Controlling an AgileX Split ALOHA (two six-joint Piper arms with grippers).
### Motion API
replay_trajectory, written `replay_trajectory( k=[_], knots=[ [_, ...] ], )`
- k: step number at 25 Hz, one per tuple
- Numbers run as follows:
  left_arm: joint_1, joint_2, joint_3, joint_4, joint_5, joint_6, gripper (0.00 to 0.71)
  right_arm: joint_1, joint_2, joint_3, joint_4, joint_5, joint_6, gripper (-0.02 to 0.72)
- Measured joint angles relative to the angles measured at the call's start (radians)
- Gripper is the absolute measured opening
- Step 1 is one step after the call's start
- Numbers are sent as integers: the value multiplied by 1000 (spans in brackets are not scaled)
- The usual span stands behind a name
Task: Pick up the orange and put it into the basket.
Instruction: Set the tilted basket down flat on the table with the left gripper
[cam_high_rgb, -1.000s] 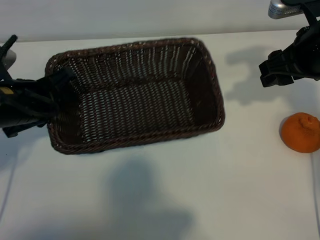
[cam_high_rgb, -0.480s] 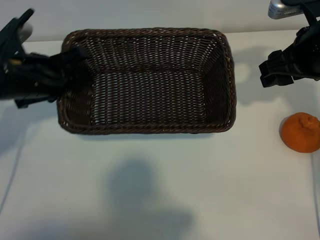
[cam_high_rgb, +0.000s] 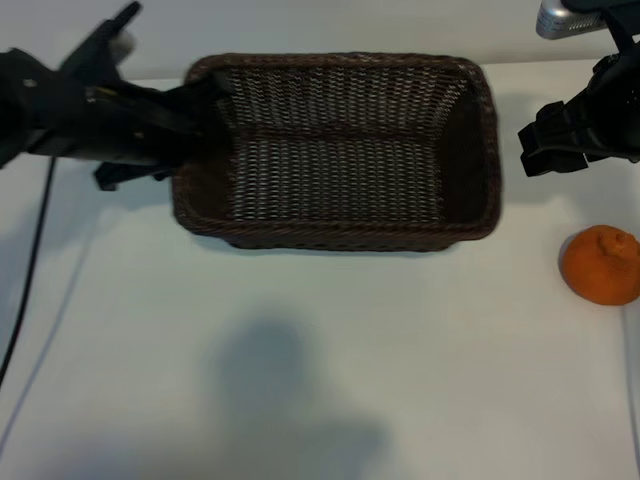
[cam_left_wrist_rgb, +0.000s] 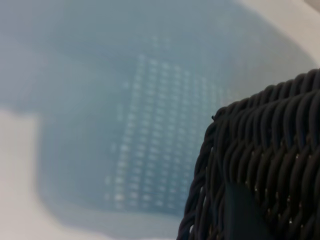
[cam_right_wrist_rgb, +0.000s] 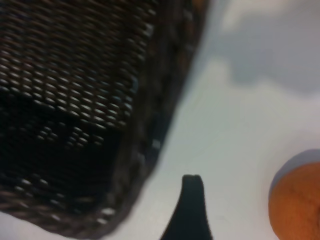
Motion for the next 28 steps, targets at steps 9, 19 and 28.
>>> replay_trajectory(
  k=[9, 19, 28],
  knots=[
    [-48, 159, -83, -167, -28, 130, 325, 0, 0, 0, 0, 1, 0, 595],
    [-48, 235, -85, -186, -77, 147, 325, 0, 0, 0, 0, 2, 0, 595],
    [-48, 246, -85, -190, -83, 145, 325, 0, 0, 0, 0, 2, 0, 595]
  ],
)
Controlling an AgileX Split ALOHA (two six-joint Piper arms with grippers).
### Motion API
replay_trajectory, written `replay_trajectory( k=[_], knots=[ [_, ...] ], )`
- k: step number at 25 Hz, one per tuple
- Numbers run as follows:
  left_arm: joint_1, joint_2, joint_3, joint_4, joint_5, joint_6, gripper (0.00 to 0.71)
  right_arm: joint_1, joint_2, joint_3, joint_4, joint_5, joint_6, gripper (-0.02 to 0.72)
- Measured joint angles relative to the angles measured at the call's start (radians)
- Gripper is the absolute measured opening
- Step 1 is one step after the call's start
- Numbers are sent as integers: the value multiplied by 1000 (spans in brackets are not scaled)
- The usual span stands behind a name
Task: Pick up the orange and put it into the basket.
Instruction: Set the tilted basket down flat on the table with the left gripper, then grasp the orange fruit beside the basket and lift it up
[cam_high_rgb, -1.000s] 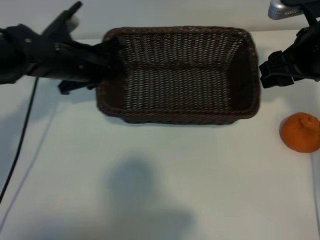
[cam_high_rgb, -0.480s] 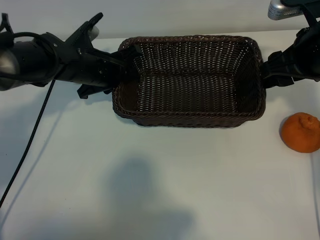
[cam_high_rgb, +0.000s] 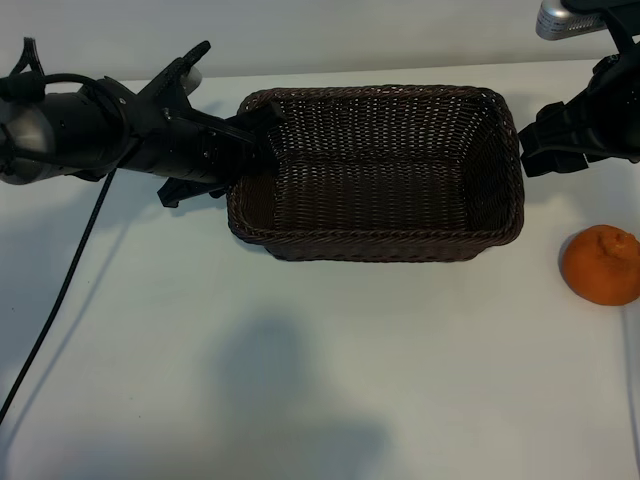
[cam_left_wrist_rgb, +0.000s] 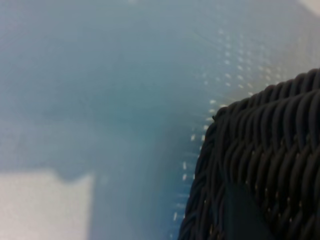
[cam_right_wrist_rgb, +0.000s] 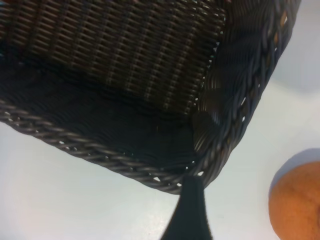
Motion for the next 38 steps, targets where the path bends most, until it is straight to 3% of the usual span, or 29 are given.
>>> replay_trajectory(
  k=[6, 8, 12, 15, 28, 38],
  knots=[
    [0, 0, 0, 13, 2, 0, 335, 0, 0, 0, 0, 1, 0, 595],
    [0, 0, -1, 16, 12, -4, 405, 0, 0, 0, 0, 1, 0, 595],
    [0, -4, -1, 24, 43, -7, 636, 0, 0, 0, 0, 1, 0, 595],
    [0, -28, -3, 43, 66, -7, 703, 0, 0, 0, 0, 1, 0, 595],
    [0, -219, -4, 243, 222, -47, 659, 0, 0, 0, 0, 8, 0, 595],
    [0, -330, -8, 642, 327, -317, 636, 0, 0, 0, 0, 10, 0, 595]
  ],
)
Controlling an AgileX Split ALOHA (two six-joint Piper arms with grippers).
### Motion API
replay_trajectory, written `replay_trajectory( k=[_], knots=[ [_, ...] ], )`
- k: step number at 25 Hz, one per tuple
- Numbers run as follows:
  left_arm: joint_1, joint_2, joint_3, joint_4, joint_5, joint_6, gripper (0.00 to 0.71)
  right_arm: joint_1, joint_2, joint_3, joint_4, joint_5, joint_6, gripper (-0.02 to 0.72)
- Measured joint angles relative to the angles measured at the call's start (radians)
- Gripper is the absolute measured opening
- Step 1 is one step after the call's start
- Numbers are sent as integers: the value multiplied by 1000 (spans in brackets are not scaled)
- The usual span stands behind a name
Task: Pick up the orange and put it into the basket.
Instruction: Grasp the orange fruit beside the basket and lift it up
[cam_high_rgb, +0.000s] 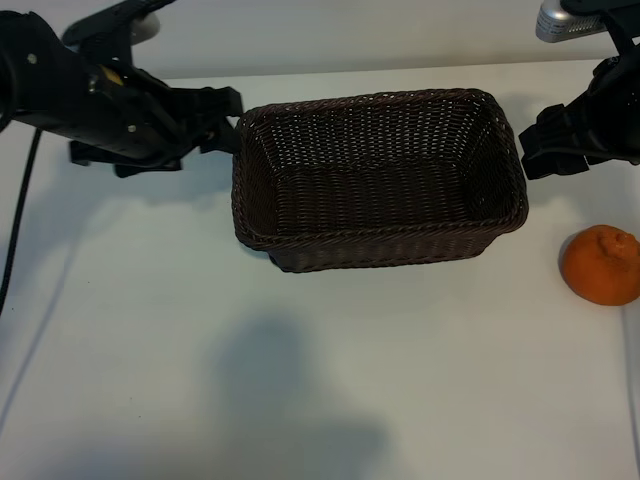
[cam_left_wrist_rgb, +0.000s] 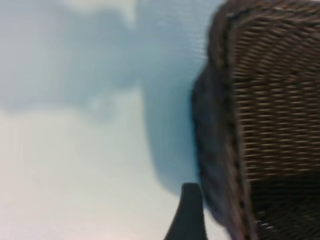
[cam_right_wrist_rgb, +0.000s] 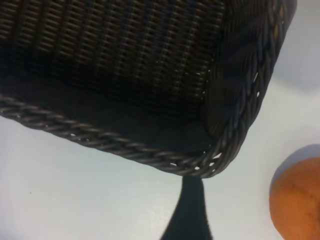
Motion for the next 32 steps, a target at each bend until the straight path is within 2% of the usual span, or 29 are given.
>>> replay_trajectory(
  k=[7, 10, 14, 20, 26, 29, 32],
  knots=[
    [0, -91, -1, 248, 138, -84, 617, 0, 0, 0, 0, 1, 0, 595],
    [16, -136, -1, 275, 191, -85, 611, 0, 0, 0, 0, 1, 0, 595],
    [104, -208, -1, 291, 273, -22, 602, 0, 0, 0, 0, 1, 0, 595],
    [287, -364, -1, 285, 380, 91, 597, 0, 0, 0, -1, 4, 0, 595],
    [439, -491, -1, 280, 458, 197, 596, 0, 0, 0, -1, 6, 0, 595],
    [483, -537, -1, 275, 498, 220, 596, 0, 0, 0, -1, 7, 0, 595],
    [495, -586, 6, 241, 509, 247, 596, 0, 0, 0, -1, 7, 0, 595]
  ],
)
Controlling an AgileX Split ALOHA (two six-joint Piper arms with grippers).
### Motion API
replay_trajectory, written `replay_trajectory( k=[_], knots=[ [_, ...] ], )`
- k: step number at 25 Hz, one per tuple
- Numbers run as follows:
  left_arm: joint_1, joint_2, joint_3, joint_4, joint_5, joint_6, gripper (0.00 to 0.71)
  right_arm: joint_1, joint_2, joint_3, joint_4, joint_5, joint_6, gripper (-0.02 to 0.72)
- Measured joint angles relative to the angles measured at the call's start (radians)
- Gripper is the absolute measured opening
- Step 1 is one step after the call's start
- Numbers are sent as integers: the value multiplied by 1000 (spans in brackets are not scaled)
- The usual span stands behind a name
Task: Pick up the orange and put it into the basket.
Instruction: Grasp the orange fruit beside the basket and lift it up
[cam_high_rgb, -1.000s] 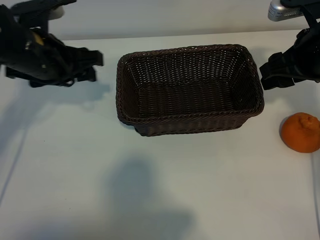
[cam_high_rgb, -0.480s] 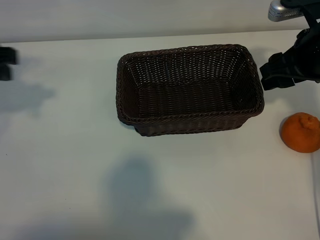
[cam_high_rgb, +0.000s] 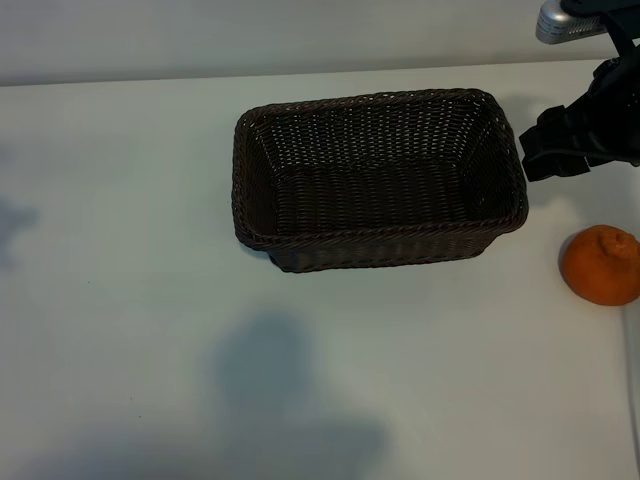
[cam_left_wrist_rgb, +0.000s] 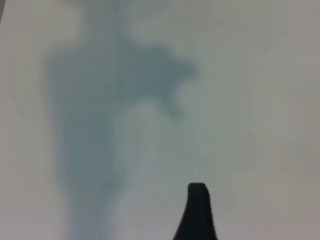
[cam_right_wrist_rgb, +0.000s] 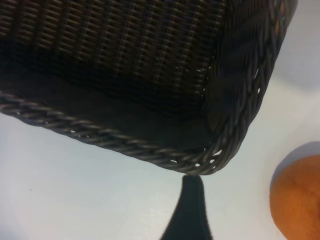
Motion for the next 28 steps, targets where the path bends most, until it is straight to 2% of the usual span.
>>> replay_trajectory(
  k=[4, 9, 17, 28],
  knots=[
    [2, -106, 65, -94, -14, 60, 596, 0, 0, 0, 0, 0, 0, 595],
    [2, -313, 194, -123, -32, 84, 596, 0, 0, 0, -1, 2, 0, 595],
    [2, -582, 335, -115, 103, 69, 596, 0, 0, 0, -1, 9, 0, 595],
    [2, -725, 569, -36, 123, 35, 596, 0, 0, 0, -1, 9, 0, 595]
  ],
)
